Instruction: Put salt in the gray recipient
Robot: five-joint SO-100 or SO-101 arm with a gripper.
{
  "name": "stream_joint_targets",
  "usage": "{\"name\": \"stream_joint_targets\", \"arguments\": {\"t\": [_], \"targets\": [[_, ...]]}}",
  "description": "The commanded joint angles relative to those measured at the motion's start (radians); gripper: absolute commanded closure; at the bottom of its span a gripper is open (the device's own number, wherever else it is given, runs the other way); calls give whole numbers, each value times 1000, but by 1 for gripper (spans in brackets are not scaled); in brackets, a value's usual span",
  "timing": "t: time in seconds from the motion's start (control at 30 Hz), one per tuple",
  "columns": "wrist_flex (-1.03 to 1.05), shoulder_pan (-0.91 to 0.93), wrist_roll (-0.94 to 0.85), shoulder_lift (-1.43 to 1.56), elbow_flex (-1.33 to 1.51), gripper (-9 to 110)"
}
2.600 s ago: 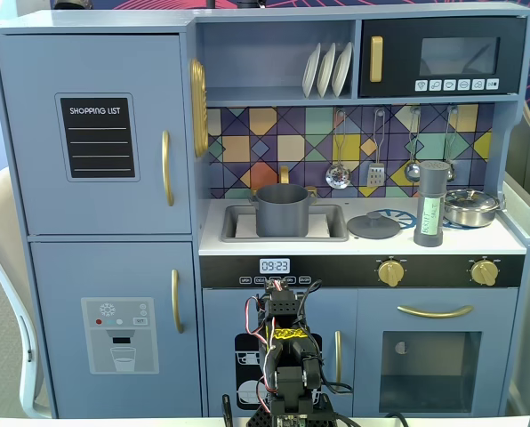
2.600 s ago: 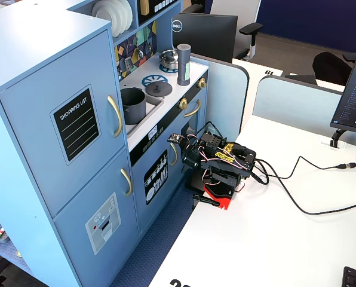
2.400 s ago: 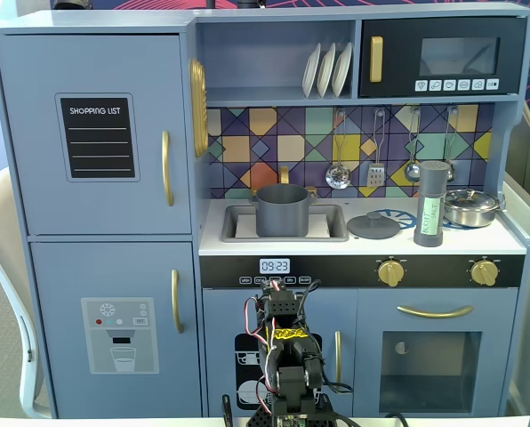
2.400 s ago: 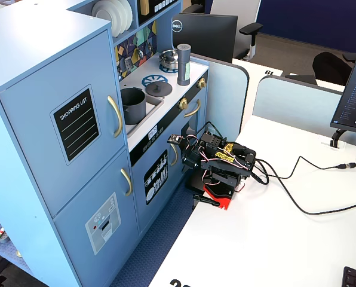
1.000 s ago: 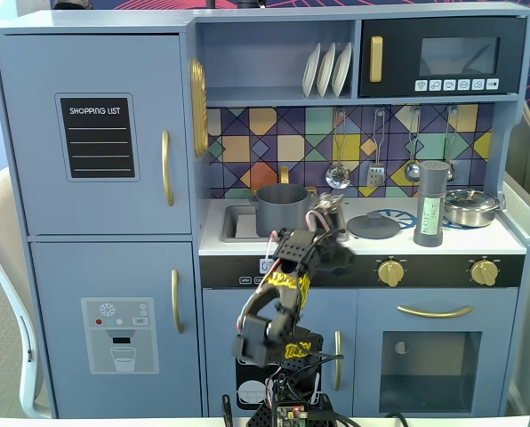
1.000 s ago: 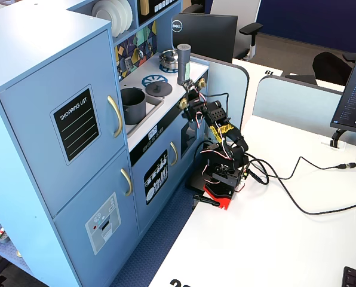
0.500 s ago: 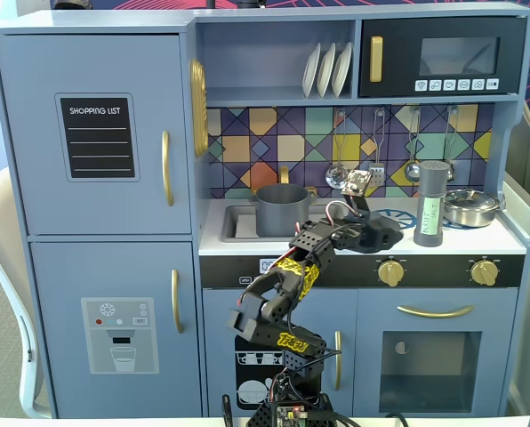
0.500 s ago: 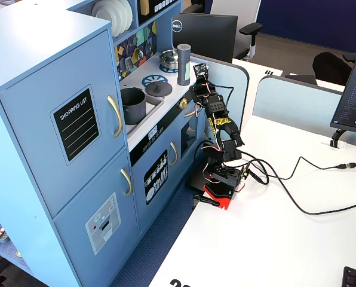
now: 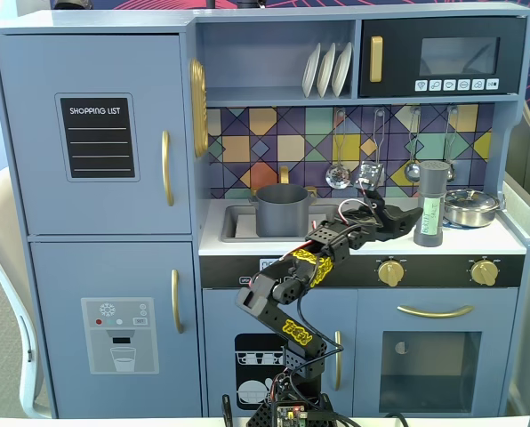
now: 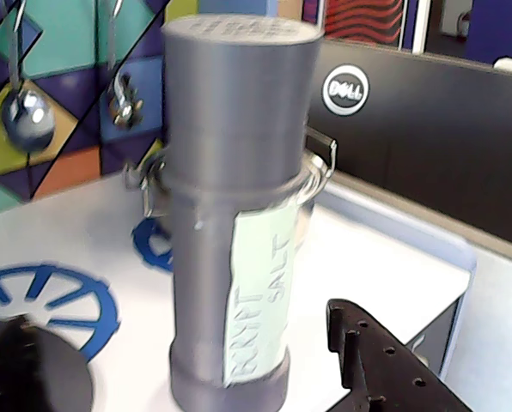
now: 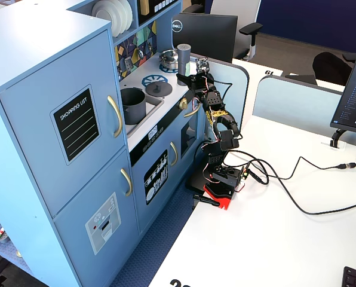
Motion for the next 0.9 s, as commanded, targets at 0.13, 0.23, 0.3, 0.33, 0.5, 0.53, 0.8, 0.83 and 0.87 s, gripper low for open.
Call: {"name": "stream_joint_targets", "arguments": {"t": [0.13,0.23,0.3,0.33,0.5,0.53,0.8,0.83,0.87], "targets": [[-146,34,9,-117,-110,45],[-152,34,12,-172,-156,45],[-150,29,6,-207,-184,44],[-153,29,3,-225,-198,44],[-163,25,17,-324,-282,44],[-167,23,15,-342,-298,44],[-202,14,6,-489,-420,45],[-207,11,6,-505,-436,46],[-209,8,8,-522,-451,46]]}}
